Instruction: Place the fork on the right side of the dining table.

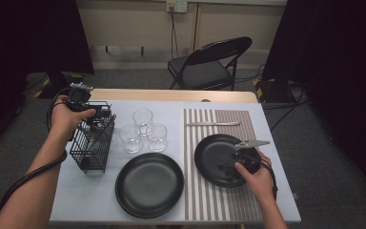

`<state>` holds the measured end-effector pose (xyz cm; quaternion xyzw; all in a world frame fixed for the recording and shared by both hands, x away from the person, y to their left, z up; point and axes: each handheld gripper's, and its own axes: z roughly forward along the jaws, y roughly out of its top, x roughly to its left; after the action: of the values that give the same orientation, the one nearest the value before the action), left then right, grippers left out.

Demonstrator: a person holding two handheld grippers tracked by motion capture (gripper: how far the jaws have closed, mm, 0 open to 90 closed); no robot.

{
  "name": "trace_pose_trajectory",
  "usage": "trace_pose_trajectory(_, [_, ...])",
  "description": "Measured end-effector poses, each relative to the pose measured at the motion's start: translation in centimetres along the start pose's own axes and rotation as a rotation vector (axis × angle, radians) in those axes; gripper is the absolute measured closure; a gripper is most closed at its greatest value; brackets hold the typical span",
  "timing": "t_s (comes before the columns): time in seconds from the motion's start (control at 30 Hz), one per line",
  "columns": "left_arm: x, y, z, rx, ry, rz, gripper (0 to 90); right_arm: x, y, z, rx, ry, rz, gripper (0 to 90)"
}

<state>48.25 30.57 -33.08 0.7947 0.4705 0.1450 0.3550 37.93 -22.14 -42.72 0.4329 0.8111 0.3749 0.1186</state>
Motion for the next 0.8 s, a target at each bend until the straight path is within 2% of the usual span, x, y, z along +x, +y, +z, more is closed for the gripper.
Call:
trace_pose_trajectory(0.33, [0.1, -0.2, 1.3, 0.003, -0.002, -0.009, 57.7, -0.1, 0.0, 0.0, 0.0, 0.005, -0.002, 21.6])
trace_pose_trajectory(0.47, [0.0, -0.2, 1.6, 0.002, -0.002, -0.03, 60.5, -0.1, -0.1, 0.0, 0.002, 0.003, -0.002, 21.6])
trace_pose_trajectory(0.8, [0.0, -0.1, 1.8, -0.004, 0.005, -0.042, 65.2, -0.1, -0.1, 0.0, 0.003, 0.003, 0.0, 21.6])
